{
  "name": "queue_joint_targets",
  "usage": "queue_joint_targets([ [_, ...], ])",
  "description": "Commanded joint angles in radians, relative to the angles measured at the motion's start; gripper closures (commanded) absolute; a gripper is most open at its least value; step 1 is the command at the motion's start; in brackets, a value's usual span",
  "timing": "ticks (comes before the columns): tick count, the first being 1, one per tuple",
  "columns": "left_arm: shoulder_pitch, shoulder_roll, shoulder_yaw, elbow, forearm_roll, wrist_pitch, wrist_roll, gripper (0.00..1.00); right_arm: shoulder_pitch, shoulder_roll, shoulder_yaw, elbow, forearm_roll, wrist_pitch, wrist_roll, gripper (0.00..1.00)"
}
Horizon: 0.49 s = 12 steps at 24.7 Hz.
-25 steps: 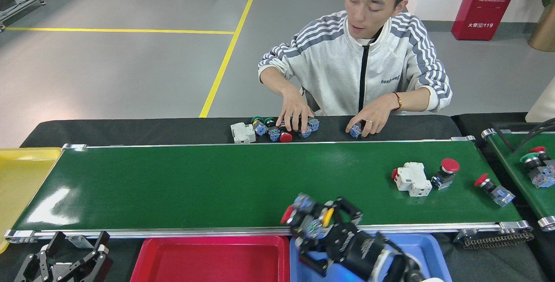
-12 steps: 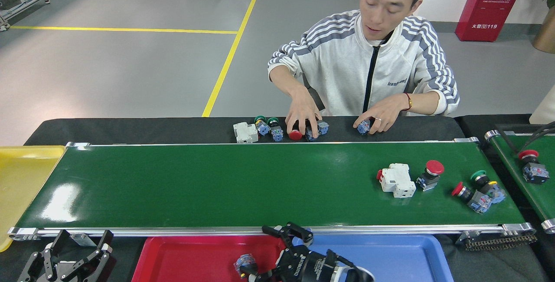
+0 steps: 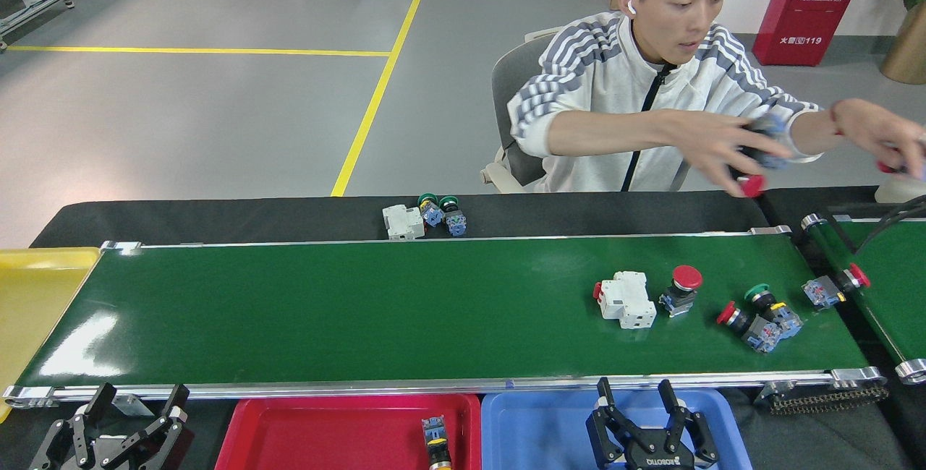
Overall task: Pick switch part from conveyor to tray
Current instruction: 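Grasp the white relay block on the belt with the right gripper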
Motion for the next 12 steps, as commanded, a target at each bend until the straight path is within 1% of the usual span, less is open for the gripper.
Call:
queue_joint_targets([
  [1, -0.001, 0.013, -0.001, -0.013, -0.003, -0.002, 0.002, 0.0, -0.016, -0.002, 0.003, -0.015, 0.017, 0.067, 0.009, 0.06],
  [2, -0.001, 0.014, -0.002, -0.014, -0.003, -0.002, 0.002, 0.0, -0.034, -0.002, 0.003, -0.016, 0.021, 0.069, 0.025, 0.06],
  [4, -0.001, 0.014, -0.002, -0.013, -0.003, -0.002, 0.002, 0.0, -0.106, -0.003, 0.005, -0.007, 0.047, 0.075, 0.075, 0.06],
  [6, 0.001, 0.014, -0.002, -0.013, -0.003, -0.002, 0.002, 0.0, -0.165, -0.003, 0.005, 0.03, 0.075, 0.075, 0.111, 0.06],
  [8, 0.001, 0.014, -0.002, -0.011, -0.003, -0.002, 0.002, 0.0, -0.228, 0.0, 0.011, 0.076, 0.08, 0.072, 0.121, 0.06],
  [10, 0.001, 0.014, -0.002, -0.011, -0.003, -0.002, 0.002, 0.0, -0.274, -0.003, 0.057, 0.135, 0.08, 0.069, 0.134, 0.05],
  [12, 0.001, 0.014, -0.002, -0.011, -0.003, -0.002, 0.002, 0.0, -0.3, -0.003, 0.091, 0.178, 0.08, 0.074, 0.14, 0.05],
])
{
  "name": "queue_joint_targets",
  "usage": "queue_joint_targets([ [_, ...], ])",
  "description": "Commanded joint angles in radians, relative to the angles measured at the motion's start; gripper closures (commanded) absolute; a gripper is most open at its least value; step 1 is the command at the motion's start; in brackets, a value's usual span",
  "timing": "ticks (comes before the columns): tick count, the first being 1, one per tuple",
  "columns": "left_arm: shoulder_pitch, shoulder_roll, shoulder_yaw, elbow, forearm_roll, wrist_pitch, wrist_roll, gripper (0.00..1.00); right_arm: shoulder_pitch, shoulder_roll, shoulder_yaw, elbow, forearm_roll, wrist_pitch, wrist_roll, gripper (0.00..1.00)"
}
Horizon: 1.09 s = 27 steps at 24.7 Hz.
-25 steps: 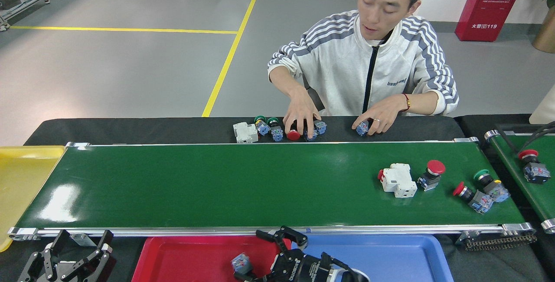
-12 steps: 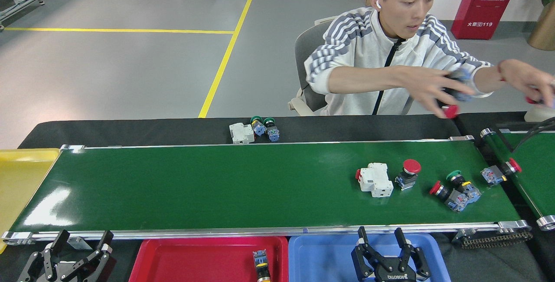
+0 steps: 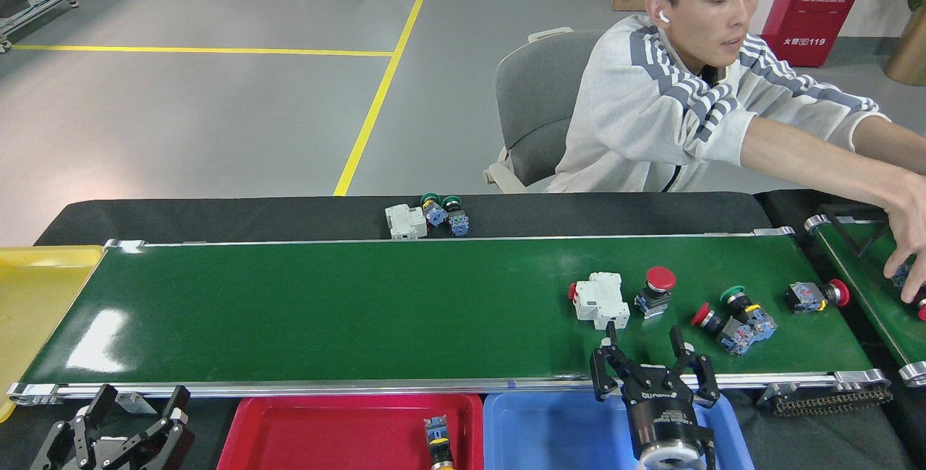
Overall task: Pick switch part from conveyor to tray
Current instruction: 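Grasp the white relay block on the belt with the right gripper, then lower the white block into the blue tray and open the right gripper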
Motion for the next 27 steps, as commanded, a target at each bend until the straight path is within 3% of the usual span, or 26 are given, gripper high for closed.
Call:
queue_joint_targets([
  [1, -0.003, 0.013, 0.001, -0.011, -0.002, -0.002, 0.003, 0.0, -0.027, 0.0, 0.014, 0.015, 0.002, 0.002, 0.009, 0.05],
  [13, -0.012, 0.013, -0.001, -0.011, -0.005, -0.002, 0.003, 0.0, -0.206, 0.054, 0.06, 0.235, -0.003, 0.003, 0.019, 0.05],
  [14, -0.014, 0.012, -0.001, -0.011, -0.013, -0.002, 0.003, 0.0, -0.217, 0.052, 0.065, 0.252, -0.003, 0.002, 0.019, 0.1],
  [15, -0.014, 0.01, -0.001, -0.011, -0.016, -0.002, 0.003, 0.0, -0.223, 0.052, 0.068, 0.265, 0.0, -0.003, 0.022, 0.2],
  [17, -0.014, 0.01, -0.001, -0.009, -0.017, -0.002, 0.003, 0.0, -0.229, 0.05, 0.099, 0.27, 0.004, -0.009, 0.04, 0.63],
  [18, -0.014, 0.01, -0.001, -0.009, -0.017, -0.002, 0.003, 0.0, -0.229, 0.046, 0.109, 0.27, 0.004, -0.012, 0.055, 0.78],
  [20, -0.014, 0.009, -0.001, -0.009, -0.017, -0.002, 0.003, 0.0, -0.229, 0.041, 0.112, 0.267, -0.001, -0.029, 0.06, 0.95],
  [23, -0.014, 0.006, -0.001, -0.011, -0.017, -0.002, 0.003, 0.0, -0.226, 0.04, 0.112, 0.244, -0.009, -0.066, 0.052, 0.99],
  [25, -0.014, 0.003, 0.001, -0.012, -0.017, -0.002, 0.003, 0.0, -0.208, 0.024, 0.108, 0.167, -0.01, -0.135, 0.036, 0.99],
  [27, -0.014, 0.003, 0.002, -0.011, -0.017, 0.0, 0.003, 0.0, -0.133, -0.022, 0.097, 0.045, -0.015, -0.248, 0.025, 0.99],
])
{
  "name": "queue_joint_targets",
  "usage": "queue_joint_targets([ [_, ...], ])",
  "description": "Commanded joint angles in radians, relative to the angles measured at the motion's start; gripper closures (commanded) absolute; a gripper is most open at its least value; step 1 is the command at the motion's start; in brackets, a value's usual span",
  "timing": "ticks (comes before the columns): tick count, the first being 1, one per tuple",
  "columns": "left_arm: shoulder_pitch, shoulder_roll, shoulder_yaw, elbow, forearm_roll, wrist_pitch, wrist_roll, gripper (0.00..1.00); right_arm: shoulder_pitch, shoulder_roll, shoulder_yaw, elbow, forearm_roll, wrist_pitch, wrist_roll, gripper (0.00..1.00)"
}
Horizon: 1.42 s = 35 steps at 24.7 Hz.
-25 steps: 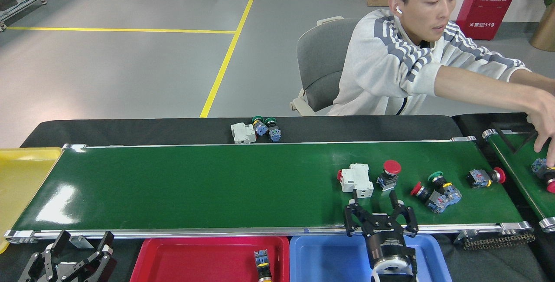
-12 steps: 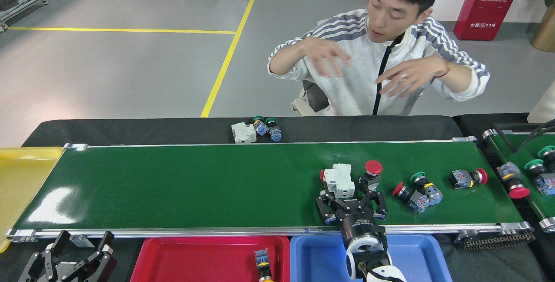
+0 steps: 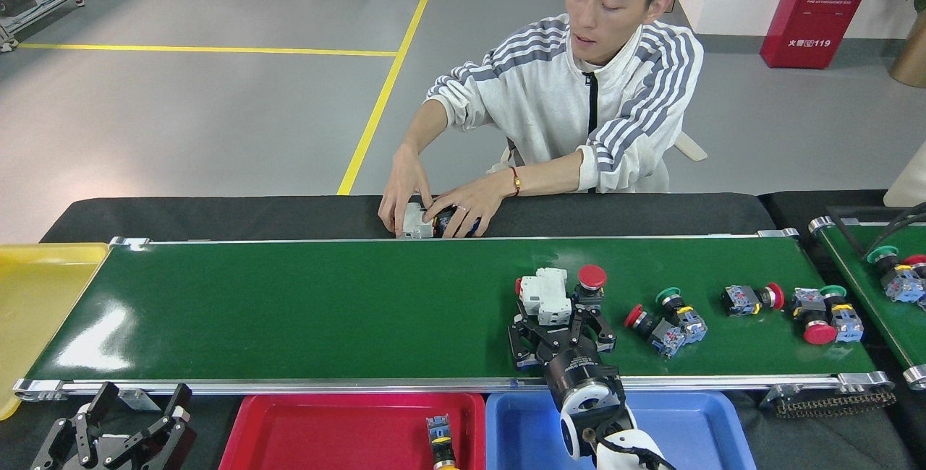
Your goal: Pick switch part from conveyor to tray
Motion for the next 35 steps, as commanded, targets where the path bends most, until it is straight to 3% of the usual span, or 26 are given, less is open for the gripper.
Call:
queue_joint_targets([
  [1, -0.007, 0.004, 0.004, -0.012, -0.002, 0.001, 0.003, 0.0, 0.071, -0.049, -0.017, -0.124, -0.02, -0.155, -0.027, 0.98],
  [3, 0.003, 0.002, 0.013, -0.012, 0.0, 0.001, 0.003, 0.0, 0.156, -0.125, -0.054, -0.18, -0.075, -0.314, -0.061, 0.98],
  [6, 0.005, 0.004, 0.015, -0.012, 0.0, -0.001, 0.003, 0.0, 0.211, -0.267, -0.091, -0.181, -0.163, -0.491, -0.161, 0.96],
  [9, 0.005, 0.004, 0.012, -0.012, 0.0, -0.001, 0.003, 0.0, 0.265, -0.454, -0.091, -0.178, -0.33, -0.623, -0.241, 0.96],
  [12, 0.005, 0.004, 0.007, -0.012, 0.0, -0.002, 0.003, 0.0, 0.297, -0.566, -0.098, -0.146, -0.424, -0.784, -0.273, 0.94],
  [13, 0.005, 0.005, 0.007, -0.011, 0.0, -0.002, 0.003, 0.0, 0.303, -0.573, -0.108, -0.143, -0.425, -0.784, -0.274, 0.9],
  [14, 0.005, 0.007, 0.005, -0.009, 0.0, -0.002, 0.003, 0.0, 0.321, -0.575, -0.121, -0.138, -0.424, -0.784, -0.273, 0.7],
  [15, 0.005, 0.007, 0.004, -0.009, 0.0, -0.002, 0.003, 0.0, 0.34, -0.575, -0.132, -0.135, -0.421, -0.784, -0.273, 0.24],
  [16, 0.005, 0.007, 0.002, -0.009, 0.0, -0.002, 0.003, 0.0, 0.349, -0.572, -0.138, -0.135, -0.422, -0.784, -0.271, 0.0],
  [20, 0.005, 0.007, 0.002, -0.006, 0.0, -0.002, 0.003, 0.0, 0.364, -0.55, -0.178, -0.135, -0.422, -0.784, -0.259, 0.0],
  [22, 0.005, 0.01, 0.002, -0.006, 0.0, -0.002, 0.005, 0.0, 0.366, -0.455, -0.24, -0.146, -0.422, -0.729, -0.235, 0.0],
  [25, 0.005, 0.013, 0.004, 0.006, 0.001, -0.002, 0.006, 0.0, 0.355, -0.288, -0.253, -0.198, -0.396, -0.451, -0.142, 0.02],
  [28, 0.003, 0.014, 0.004, 0.011, 0.001, -0.002, 0.006, 0.0, 0.355, -0.208, -0.247, -0.281, -0.298, -0.218, -0.127, 0.02],
  [32, 0.003, 0.014, 0.004, 0.012, 0.001, -0.004, 0.008, 0.0, 0.36, -0.109, -0.175, -0.295, -0.111, -0.074, -0.106, 0.03],
  [35, 0.003, 0.016, 0.004, 0.012, 0.001, -0.004, 0.008, 0.0, 0.351, -0.081, -0.131, -0.295, -0.091, -0.023, -0.087, 0.02],
])
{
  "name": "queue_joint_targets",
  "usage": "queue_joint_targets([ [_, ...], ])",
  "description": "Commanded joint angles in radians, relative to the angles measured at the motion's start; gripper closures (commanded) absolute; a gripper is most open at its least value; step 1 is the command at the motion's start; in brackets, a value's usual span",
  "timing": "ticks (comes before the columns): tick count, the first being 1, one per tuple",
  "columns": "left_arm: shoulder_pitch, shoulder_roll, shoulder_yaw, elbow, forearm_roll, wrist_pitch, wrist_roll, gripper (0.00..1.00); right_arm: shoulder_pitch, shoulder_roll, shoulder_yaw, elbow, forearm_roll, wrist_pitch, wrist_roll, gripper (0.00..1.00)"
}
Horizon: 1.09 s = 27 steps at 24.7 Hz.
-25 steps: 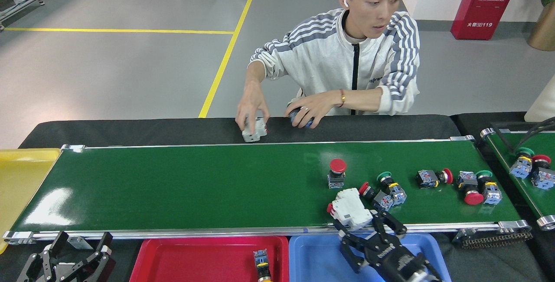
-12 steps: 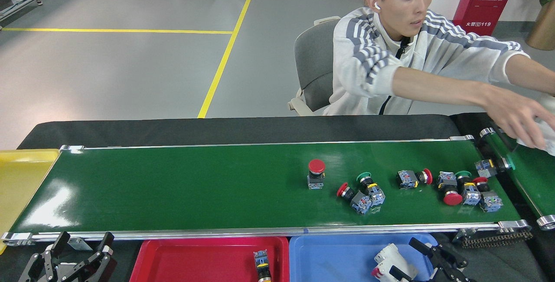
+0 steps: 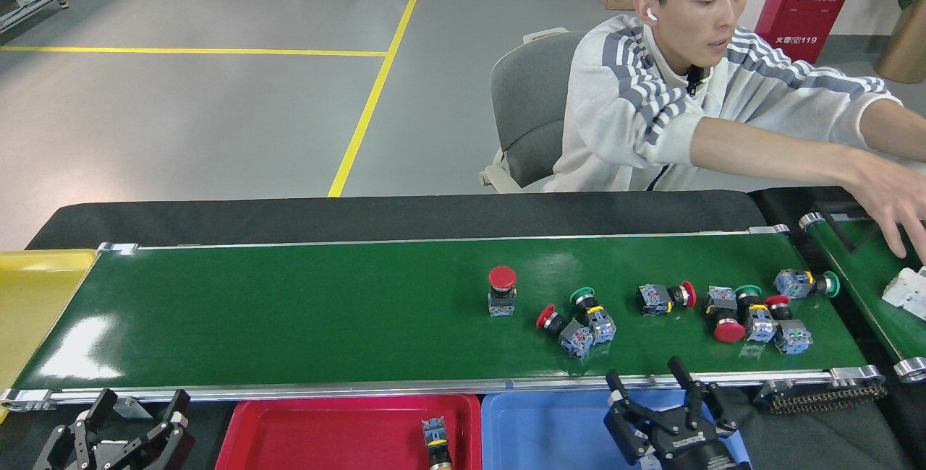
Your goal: Pick switch part from conveyor to tray
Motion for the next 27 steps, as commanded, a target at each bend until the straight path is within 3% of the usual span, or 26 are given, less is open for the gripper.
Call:
queue_joint_targets([
  [1, -0.004, 0.012, 0.002, -0.009, 0.001, -0.006, 0.009, 0.0, -0.02, 0.014, 0.023, -0.016, 0.009, 0.047, 0.009, 0.02],
  [7, -0.004, 0.017, -0.001, -0.011, 0.0, -0.015, 0.009, 0.0, -0.074, 0.053, 0.086, 0.016, 0.073, 0.104, 0.04, 0.02],
  [10, -0.01, 0.04, -0.024, -0.011, -0.002, -0.094, 0.011, 0.0, -0.129, 0.066, 0.139, 0.059, 0.096, 0.113, 0.05, 0.02],
  [13, -0.035, 0.054, -0.099, -0.011, -0.009, -0.111, 0.011, 0.0, -0.163, 0.07, 0.168, 0.095, 0.11, 0.113, 0.069, 0.02],
  [17, -0.134, 0.063, -0.252, 0.006, -0.137, -0.106, 0.011, 0.0, -0.215, 0.106, 0.178, 0.165, 0.139, 0.113, 0.072, 0.02],
  [21, -0.285, 0.034, -0.378, 0.136, -0.22, -0.092, 0.006, 0.0, -0.334, 0.142, 0.178, 0.314, 0.139, 0.114, 0.075, 0.02],
  [26, -0.452, 0.002, -0.522, 0.362, -0.266, 0.02, 0.004, 0.0, -0.494, 0.147, 0.226, 0.527, 0.112, 0.131, 0.07, 0.02],
  [27, -0.478, -0.008, -0.547, 0.402, -0.266, 0.047, 0.004, 0.0, -0.534, 0.147, 0.247, 0.57, 0.093, 0.162, 0.067, 0.07],
])
